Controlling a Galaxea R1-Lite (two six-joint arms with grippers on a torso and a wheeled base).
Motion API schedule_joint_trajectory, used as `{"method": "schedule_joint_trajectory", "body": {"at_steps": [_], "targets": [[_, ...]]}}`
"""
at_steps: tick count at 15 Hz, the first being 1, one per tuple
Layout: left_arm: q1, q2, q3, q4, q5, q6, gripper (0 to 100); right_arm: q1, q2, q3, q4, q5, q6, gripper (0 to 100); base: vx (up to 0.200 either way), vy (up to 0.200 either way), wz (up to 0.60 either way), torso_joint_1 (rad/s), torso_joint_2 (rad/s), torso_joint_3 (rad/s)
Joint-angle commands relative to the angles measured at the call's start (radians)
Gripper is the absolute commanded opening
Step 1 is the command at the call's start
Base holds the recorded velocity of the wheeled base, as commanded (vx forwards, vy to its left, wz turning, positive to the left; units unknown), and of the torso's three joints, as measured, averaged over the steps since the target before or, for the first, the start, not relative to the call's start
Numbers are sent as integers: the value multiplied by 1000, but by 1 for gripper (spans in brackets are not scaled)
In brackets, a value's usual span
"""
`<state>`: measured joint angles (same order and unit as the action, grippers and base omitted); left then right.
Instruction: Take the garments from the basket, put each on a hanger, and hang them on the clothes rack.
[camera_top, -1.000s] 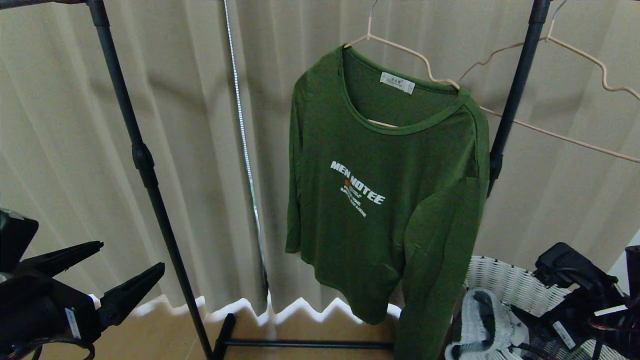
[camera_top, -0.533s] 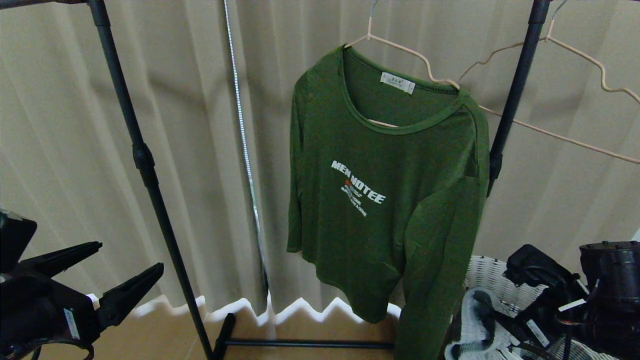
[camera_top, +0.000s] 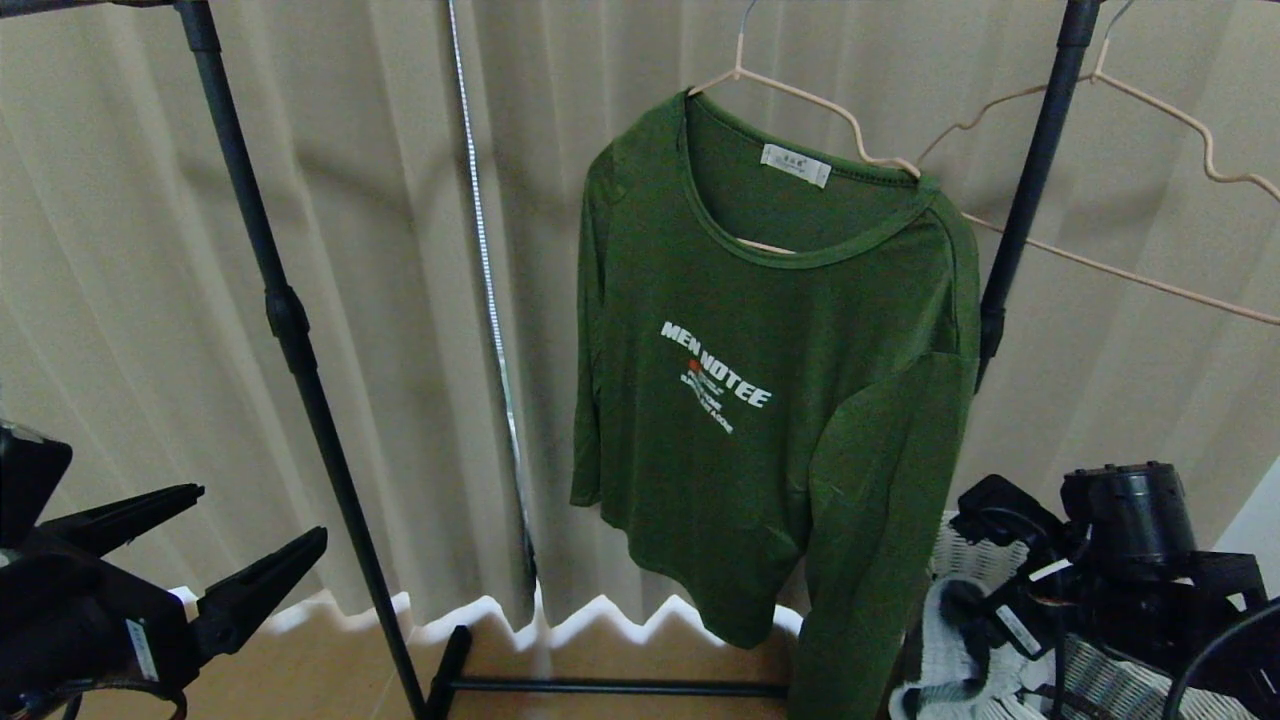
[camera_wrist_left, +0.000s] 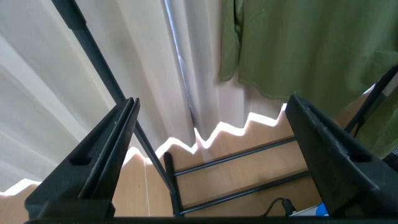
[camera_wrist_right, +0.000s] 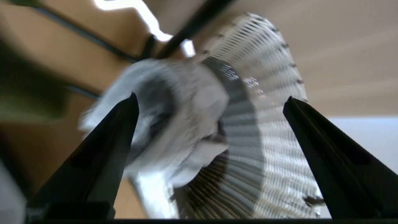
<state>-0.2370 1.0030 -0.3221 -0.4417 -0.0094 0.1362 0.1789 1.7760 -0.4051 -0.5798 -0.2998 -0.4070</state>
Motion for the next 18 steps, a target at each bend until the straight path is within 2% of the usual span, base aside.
{"method": "schedule_joint_trajectory", "body": {"at_steps": [1, 4, 10, 11, 13, 16, 18], "targets": [[1, -1, -2, 0, 0, 0, 100, -3, 117, -37, -37, -41, -1, 100, 0, 0, 0, 0, 0, 0], [2, -3, -2, -2, 0, 0, 100, -19, 151, -55, -48, -71, -1, 100, 0, 0, 0, 0, 0, 0], [2, -3, -2, -2, 0, 2, 100, -38, 151, -44, -94, -73, 1, 100, 0, 0, 0, 0, 0, 0], [2, -3, -2, 0, 0, 2, 100, -38, 151, -44, -94, -73, 1, 0, 0, 0, 0, 0, 0, 0], [5, -3, -2, -2, 2, 2, 100, -38, 140, -37, -94, -71, 1, 0, 0, 0, 0, 0, 0, 0], [8, -3, 5, -2, 3, 6, 100, -35, -13, 37, -97, -51, 4, 0, 0, 0, 0, 0, 0, 0], [8, -3, 6, -2, 3, 6, 100, -38, -171, 91, -129, 36, 2, 0, 0, 0, 0, 0, 0, 0]]}}
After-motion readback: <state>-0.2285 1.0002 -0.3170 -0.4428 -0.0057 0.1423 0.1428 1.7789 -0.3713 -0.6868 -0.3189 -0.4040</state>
